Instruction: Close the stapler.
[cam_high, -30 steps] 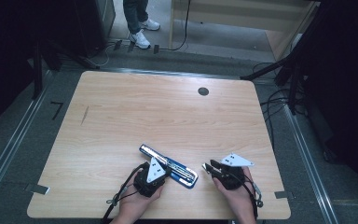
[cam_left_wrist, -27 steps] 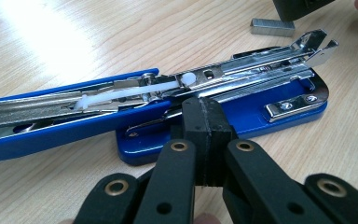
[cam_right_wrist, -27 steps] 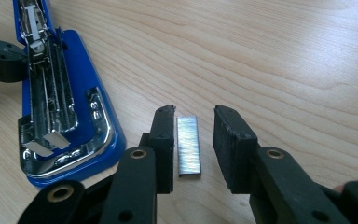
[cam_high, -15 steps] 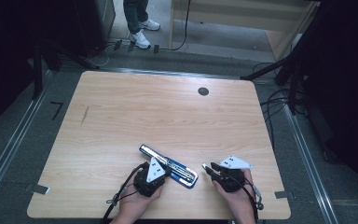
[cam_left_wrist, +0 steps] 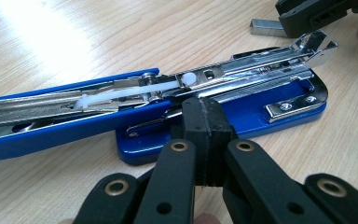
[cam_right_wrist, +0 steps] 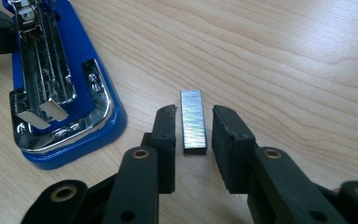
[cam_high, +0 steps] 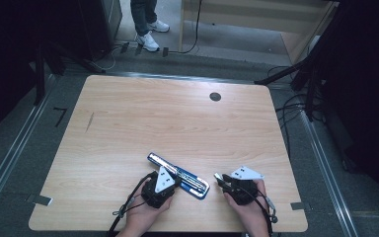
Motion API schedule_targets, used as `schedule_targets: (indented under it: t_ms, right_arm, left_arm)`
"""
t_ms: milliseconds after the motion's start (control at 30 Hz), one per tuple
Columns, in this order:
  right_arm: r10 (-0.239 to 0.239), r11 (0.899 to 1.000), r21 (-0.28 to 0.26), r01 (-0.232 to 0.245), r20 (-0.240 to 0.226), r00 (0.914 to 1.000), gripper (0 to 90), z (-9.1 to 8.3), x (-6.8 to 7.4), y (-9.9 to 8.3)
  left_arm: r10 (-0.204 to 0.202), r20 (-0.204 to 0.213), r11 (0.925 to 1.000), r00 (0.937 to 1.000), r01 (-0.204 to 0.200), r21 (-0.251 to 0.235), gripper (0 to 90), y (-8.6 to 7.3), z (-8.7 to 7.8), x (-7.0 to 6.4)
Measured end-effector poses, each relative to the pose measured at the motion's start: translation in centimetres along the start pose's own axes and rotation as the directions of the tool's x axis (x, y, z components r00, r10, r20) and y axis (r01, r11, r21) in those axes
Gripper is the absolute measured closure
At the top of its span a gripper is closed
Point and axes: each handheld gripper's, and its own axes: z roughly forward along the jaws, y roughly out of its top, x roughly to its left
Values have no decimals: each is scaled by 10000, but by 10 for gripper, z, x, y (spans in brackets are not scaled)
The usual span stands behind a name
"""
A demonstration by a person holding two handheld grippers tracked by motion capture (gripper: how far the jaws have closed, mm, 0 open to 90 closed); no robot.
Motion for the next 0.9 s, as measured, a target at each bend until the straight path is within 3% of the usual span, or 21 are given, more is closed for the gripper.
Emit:
schedule_targets:
  t_ms: [400, 633, 900]
  right_arm:
    - [-272, 9996, 120, 272, 17, 9996, 793, 1, 0, -1]
    - [-282, 9995, -183, 276, -304, 9991, 793, -6, 2, 3]
    - [-629, 9976, -316, 611, -594, 9963, 793, -12, 10, 10]
  left_arm:
    - [-1, 10, 10000, 10000, 1, 14, 900, 0, 0, 0]
    - [-47, 36, 10000, 10000, 47, 6, 900, 0, 0, 0]
    - [-46, 34, 10000, 10000, 46, 15, 900, 0, 0, 0]
